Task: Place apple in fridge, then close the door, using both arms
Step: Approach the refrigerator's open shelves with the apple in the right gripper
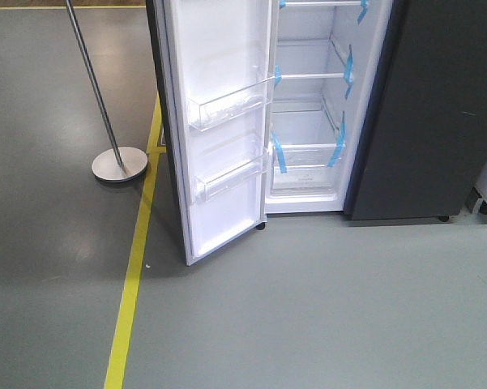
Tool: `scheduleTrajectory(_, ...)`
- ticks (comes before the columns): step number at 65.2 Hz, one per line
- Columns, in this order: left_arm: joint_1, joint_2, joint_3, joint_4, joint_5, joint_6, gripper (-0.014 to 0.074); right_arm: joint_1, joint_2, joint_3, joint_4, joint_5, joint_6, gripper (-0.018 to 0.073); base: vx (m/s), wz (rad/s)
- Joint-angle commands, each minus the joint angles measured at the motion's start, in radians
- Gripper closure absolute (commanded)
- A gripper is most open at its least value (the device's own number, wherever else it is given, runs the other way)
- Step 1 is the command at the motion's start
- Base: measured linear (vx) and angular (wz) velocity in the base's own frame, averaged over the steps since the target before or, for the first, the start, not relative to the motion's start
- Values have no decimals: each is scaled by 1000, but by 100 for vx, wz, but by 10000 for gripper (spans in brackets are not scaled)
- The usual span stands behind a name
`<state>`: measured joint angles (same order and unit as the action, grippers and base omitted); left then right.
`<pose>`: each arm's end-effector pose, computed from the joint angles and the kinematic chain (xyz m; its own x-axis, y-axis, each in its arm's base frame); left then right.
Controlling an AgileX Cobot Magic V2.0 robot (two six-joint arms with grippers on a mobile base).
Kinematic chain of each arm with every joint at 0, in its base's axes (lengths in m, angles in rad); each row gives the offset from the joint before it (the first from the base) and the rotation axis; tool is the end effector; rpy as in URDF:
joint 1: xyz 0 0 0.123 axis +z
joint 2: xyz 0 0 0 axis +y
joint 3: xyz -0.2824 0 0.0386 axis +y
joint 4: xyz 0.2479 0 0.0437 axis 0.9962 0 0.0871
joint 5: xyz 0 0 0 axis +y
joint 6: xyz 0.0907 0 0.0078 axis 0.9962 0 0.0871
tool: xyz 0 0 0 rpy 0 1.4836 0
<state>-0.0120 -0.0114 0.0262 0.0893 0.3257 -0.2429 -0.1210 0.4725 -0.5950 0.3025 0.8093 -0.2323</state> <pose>0.0538 0.0020 0.1756 -0.2438 -0.1546 -0.9574 -0.0548 0.9878 -0.1456 0.0830 0.0097 0.3110 -0.5397 0.0457 -0.8406 -0.0725 0.9923 0.1005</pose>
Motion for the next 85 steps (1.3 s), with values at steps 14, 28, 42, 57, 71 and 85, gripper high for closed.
scheduleTrajectory(14, -1, -14, 20, -3, -73, -6, 601, -3, 5, -29, 17, -70, -2, 474, 12, -5)
scheduleTrajectory(28, -1, -14, 20, -3, -73, -6, 601, -3, 5, -29, 17, -70, -2, 474, 12, -1)
scheduleTrajectory(42, -1, -14, 20, -3, -73, -6, 601, -3, 5, -29, 17, -70, -2, 474, 11, -1)
scheduleTrajectory(57, -1, -14, 20, -3, -73, -6, 601, -3, 5, -29, 17, -70, -2, 474, 10, 1)
scheduleTrajectory(71, -1, -14, 20, -3, -73, -6, 601, -3, 5, -29, 17, -70, -2, 474, 9, 5)
scheduleTrajectory(85, -1, -14, 20, -3, -73, -6, 601, -3, 5, -29, 17, -70, -2, 474, 8, 7)
